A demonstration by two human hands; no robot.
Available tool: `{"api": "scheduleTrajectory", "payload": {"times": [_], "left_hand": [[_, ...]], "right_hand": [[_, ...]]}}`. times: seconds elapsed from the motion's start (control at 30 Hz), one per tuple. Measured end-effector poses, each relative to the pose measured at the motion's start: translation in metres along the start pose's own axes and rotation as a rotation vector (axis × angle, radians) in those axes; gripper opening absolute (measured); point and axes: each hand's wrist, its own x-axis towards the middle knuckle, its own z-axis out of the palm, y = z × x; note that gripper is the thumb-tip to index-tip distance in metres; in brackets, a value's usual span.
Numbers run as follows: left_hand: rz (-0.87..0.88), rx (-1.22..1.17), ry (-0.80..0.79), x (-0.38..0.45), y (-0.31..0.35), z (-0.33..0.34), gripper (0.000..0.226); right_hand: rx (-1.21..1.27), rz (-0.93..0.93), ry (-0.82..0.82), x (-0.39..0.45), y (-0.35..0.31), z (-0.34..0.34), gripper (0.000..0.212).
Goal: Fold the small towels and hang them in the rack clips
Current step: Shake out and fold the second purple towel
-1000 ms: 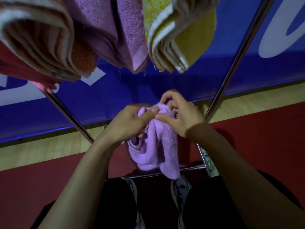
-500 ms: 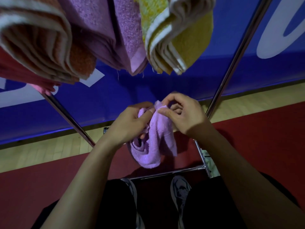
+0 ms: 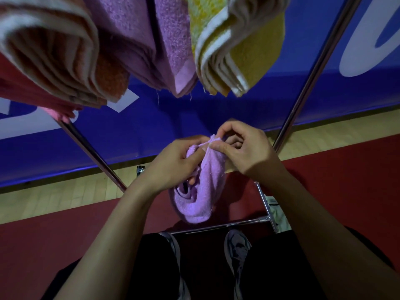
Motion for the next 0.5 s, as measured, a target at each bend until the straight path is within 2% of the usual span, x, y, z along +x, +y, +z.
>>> {"api": "scheduleTrajectory", "payload": {"times": [0.5], "left_hand": [[0.044, 0.096, -0.007, 0.004, -0.016, 0.003, 0.020]], "right_hand": [[-0.092, -0.049, 0.016, -0.001, -0.005, -0.002, 0.016]]}}
